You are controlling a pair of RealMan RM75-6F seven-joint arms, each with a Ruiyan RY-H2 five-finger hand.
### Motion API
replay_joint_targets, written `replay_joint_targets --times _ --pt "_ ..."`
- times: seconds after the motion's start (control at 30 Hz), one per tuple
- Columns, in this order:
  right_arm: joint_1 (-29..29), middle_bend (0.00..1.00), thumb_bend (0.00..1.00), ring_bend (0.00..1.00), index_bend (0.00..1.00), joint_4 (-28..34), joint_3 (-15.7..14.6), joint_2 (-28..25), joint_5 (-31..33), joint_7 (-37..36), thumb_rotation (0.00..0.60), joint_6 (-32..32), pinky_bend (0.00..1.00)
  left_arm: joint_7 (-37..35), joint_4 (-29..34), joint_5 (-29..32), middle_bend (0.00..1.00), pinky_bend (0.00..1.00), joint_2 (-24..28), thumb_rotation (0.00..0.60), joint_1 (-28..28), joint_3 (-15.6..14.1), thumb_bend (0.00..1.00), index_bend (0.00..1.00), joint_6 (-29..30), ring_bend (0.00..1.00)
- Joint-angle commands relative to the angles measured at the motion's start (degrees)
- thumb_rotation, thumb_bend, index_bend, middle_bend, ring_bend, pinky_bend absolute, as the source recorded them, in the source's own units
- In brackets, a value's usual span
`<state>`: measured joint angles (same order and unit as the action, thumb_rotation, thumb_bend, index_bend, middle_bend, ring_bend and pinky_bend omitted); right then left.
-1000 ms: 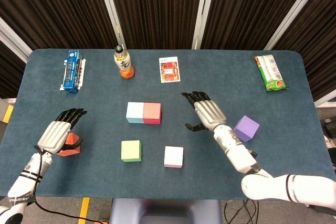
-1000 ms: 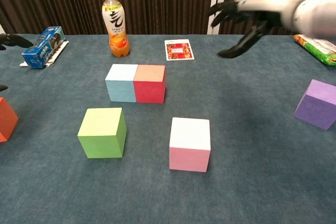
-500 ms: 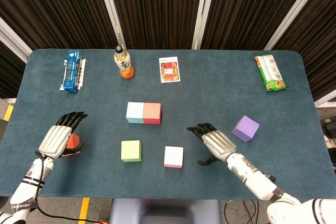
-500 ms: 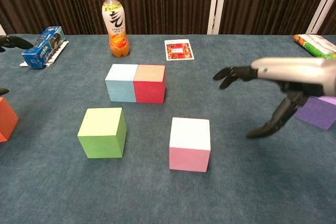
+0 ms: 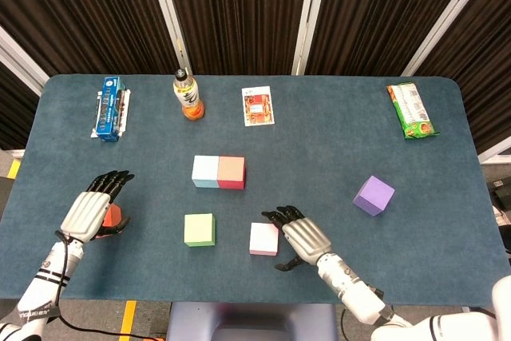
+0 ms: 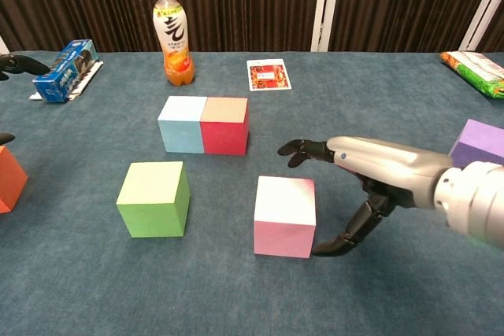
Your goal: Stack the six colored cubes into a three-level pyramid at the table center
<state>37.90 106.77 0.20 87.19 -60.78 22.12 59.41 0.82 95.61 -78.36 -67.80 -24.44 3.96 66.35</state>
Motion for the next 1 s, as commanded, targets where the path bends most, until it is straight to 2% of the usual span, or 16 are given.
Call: replay_joint_targets --times 0.03,0.27,0.4,0.53,0.67,0.8,1.0 --pt "-0.55 0.22 0.17 0.02 0.17 -2.05 0.79 2.83 0.90 1.51 0.600 1.52 0.12 -0.42 -0.24 -0.21 0.05 0.09 0.05 0.600 0.12 0.04 0.34 0.10 0.11 0.01" --pt "-0.86 0.22 0.17 0.02 0.23 -5.76 2.23 7.35 2.57 2.60 0.600 2.43 0.12 -1.57 -0.88 -0.73 0.05 0.09 -0.08 0.600 0.16 0.11 0.34 0.10 0.02 0.01" --pt "-0.88 0.23 0.18 0.04 0.37 -7.97 2.79 9.54 3.69 3.86 0.600 2.65 0.14 -2.23 -1.40 -0.90 0.05 0.09 -0.11 0.600 0.21 0.13 0.34 0.10 -0.07 0.01" --pt "-0.70 0.25 0.25 0.06 0.48 -9.07 3.83 10.25 4.13 4.62 0.600 2.85 0.16 -2.87 -1.75 -0.94 0.05 0.09 -0.13 0.600 0.16 0.29 0.34 0.10 -0.21 0.01" --pt "-0.09 0.27 0.30 0.07 0.55 -7.74 5.92 6.95 3.50 4.37 0.600 2.50 0.19 -3.37 -1.80 -1.25 0.05 0.09 -0.01 0.600 0.22 0.31 0.34 0.10 -0.12 0.01" --pt "1.92 0.27 0.30 0.07 0.55 -5.45 10.19 0.02 4.97 2.07 0.600 -1.43 0.19 -3.48 -1.72 -1.37 0.05 0.09 0.00 0.600 0.35 0.30 0.34 0.10 0.03 0.01" --pt "7.43 0.27 0.30 0.07 0.54 -9.75 16.98 -6.17 10.52 -2.08 0.600 -10.66 0.19 -2.63 -1.22 -0.94 0.05 0.09 -0.01 0.600 0.42 0.47 0.34 0.10 0.09 0.01"
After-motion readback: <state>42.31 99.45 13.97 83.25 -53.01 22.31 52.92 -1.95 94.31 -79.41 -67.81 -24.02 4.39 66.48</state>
